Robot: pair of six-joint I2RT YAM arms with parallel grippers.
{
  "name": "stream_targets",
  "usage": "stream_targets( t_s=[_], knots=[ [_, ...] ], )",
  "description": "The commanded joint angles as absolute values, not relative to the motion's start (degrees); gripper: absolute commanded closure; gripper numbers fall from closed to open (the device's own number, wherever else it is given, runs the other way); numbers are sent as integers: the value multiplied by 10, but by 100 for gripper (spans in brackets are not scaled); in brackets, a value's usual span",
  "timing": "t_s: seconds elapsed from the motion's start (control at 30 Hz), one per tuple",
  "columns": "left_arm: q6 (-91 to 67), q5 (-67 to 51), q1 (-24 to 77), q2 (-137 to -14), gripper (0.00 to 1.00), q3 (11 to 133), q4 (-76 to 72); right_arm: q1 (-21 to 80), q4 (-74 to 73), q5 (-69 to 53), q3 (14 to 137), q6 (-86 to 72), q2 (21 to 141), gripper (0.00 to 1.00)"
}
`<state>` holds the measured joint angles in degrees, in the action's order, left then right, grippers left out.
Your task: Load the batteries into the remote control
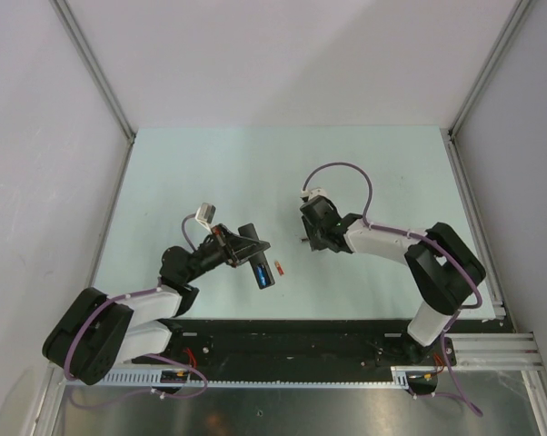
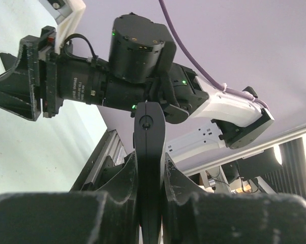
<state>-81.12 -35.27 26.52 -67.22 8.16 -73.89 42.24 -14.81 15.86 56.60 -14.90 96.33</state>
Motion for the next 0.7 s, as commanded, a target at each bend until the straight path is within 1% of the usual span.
stream_targets(
  t_s=[0.0, 0.67],
  knots=[
    [-815, -368, 259, -664, 100, 79, -823, 417, -150, 182, 588, -141, 985, 61],
    [-813, -369, 258, -664, 100, 77, -823, 410, -164, 165, 594, -142, 1011, 73]
  ],
)
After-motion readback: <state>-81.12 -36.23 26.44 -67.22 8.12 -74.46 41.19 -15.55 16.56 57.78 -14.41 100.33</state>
